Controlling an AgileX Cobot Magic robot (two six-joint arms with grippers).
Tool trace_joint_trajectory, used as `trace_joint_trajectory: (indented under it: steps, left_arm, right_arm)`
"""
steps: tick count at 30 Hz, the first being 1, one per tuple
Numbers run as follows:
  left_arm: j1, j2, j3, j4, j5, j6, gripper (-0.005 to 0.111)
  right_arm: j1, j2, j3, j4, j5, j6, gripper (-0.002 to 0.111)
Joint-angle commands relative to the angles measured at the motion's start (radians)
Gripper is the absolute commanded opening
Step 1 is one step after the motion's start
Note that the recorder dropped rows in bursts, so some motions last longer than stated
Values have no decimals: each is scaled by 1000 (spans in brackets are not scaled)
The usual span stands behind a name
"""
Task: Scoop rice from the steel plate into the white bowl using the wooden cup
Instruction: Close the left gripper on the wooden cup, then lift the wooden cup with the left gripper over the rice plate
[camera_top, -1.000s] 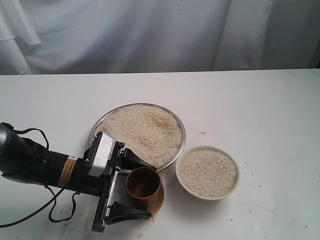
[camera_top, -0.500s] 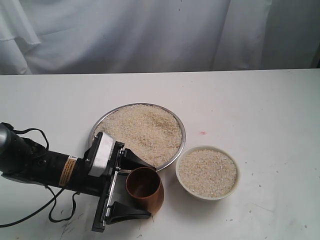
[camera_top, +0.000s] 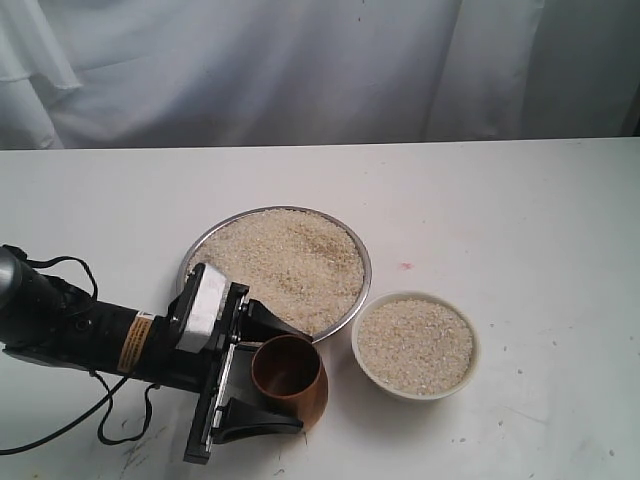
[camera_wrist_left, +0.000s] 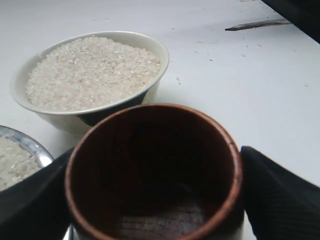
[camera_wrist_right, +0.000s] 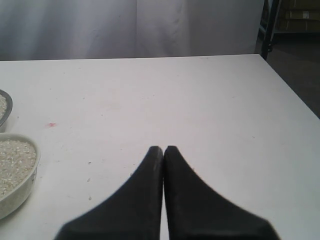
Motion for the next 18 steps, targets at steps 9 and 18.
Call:
trace_joint_trajectory:
  steps: [9, 18]
  left_arm:
    - [1, -10, -10, -26, -31, -50, 19]
    - [1, -109, -10, -26, -31, -88, 0]
  right_arm:
    - [1, 3, 4, 1, -4, 0, 0]
    - [1, 3, 4, 1, -4, 0, 0]
